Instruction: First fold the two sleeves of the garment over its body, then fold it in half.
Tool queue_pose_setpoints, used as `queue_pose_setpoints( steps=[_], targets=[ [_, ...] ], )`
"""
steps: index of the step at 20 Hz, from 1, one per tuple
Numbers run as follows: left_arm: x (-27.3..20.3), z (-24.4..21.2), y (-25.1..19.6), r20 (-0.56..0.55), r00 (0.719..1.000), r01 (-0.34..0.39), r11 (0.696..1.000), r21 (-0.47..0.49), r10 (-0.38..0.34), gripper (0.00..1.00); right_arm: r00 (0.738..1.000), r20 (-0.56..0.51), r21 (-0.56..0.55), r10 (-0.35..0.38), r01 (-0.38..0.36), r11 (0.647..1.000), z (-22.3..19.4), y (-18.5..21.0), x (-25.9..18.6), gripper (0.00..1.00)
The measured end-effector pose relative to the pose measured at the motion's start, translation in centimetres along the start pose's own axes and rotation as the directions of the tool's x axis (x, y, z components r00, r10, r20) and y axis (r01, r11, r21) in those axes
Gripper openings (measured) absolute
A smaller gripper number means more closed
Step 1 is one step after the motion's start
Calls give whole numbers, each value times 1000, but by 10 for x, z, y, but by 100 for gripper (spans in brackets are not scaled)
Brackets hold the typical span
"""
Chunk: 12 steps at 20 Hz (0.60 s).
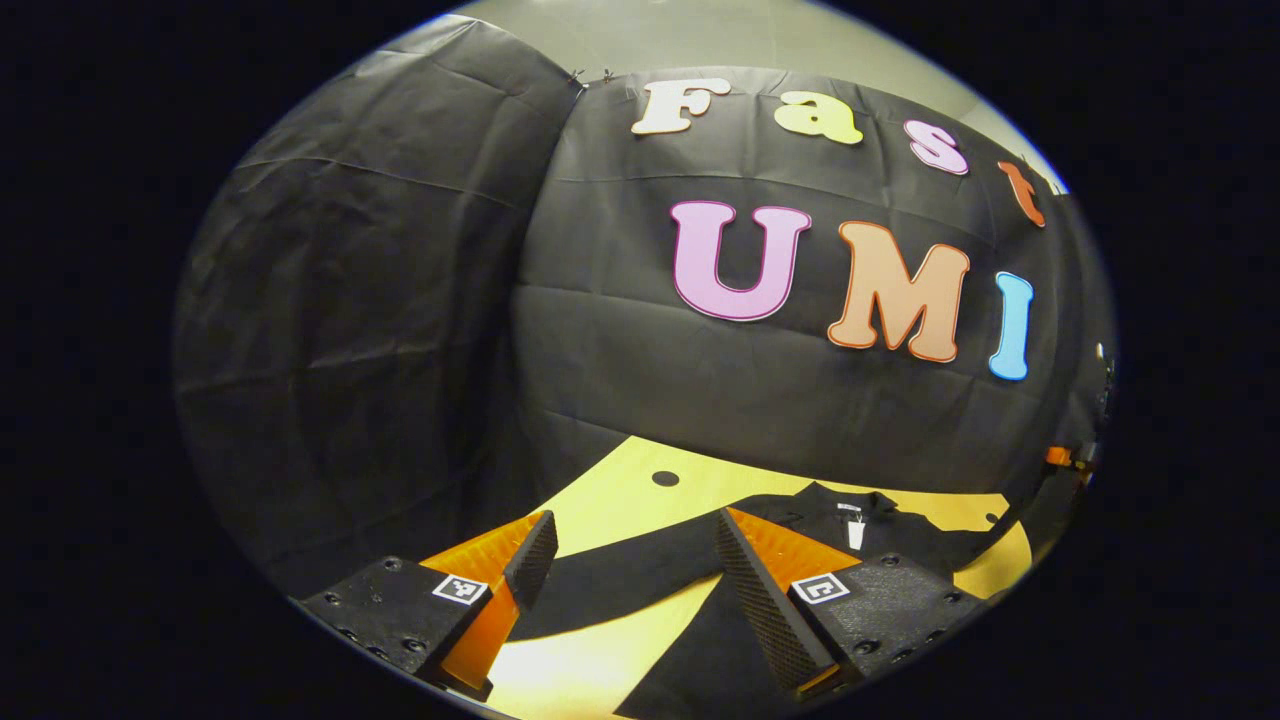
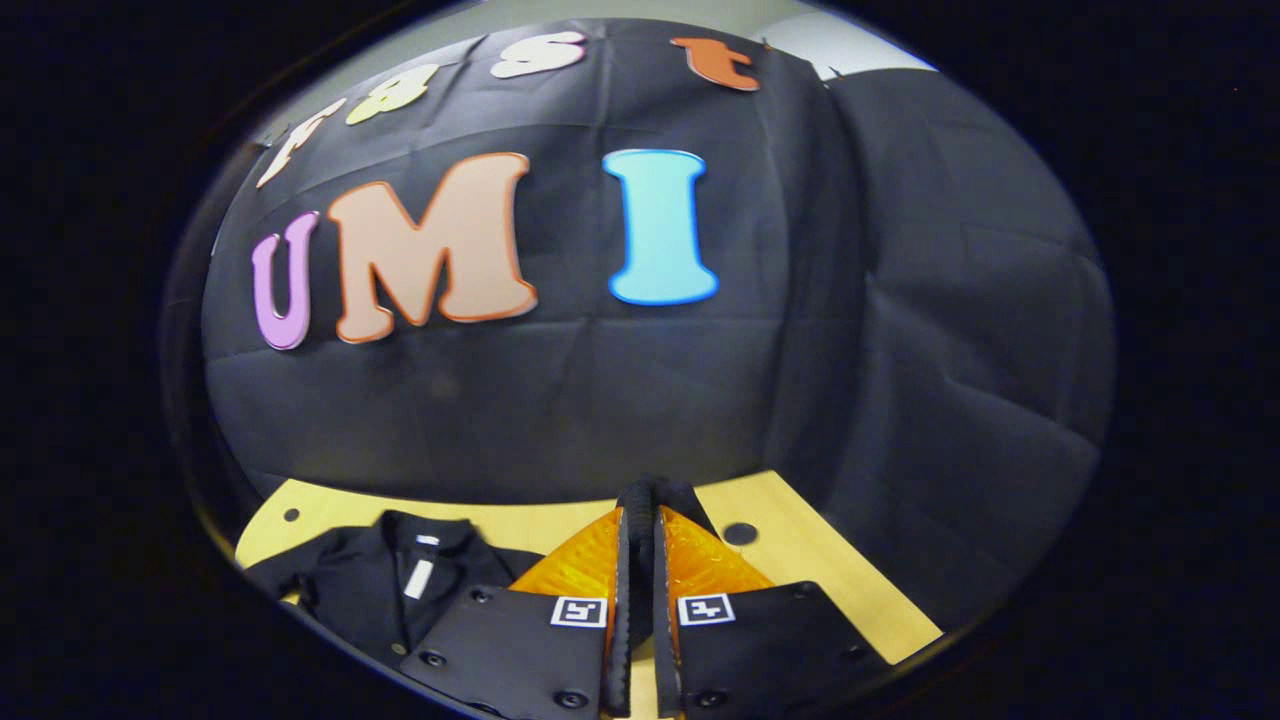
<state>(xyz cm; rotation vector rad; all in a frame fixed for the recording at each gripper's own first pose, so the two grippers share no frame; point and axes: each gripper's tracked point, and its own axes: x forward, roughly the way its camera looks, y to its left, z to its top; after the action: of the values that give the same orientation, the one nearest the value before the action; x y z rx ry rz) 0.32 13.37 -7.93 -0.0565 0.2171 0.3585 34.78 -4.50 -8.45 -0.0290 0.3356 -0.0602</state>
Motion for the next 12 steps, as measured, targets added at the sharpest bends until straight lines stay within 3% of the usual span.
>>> queue_pose_setpoints(
  steps=[6, 12],
  targets=[
    [4, -1, 44, -8, 1000, -22, 1000, -4, 22, 94, 986, 46, -31, 159, -158, 987, 22, 148, 23, 11],
    [-2, -10, 75, -26, 997, -67, 997, -22, 67, 94, 950, -13, -70, 311, -311, 948, -16, 283, 45, 11]
  ],
)
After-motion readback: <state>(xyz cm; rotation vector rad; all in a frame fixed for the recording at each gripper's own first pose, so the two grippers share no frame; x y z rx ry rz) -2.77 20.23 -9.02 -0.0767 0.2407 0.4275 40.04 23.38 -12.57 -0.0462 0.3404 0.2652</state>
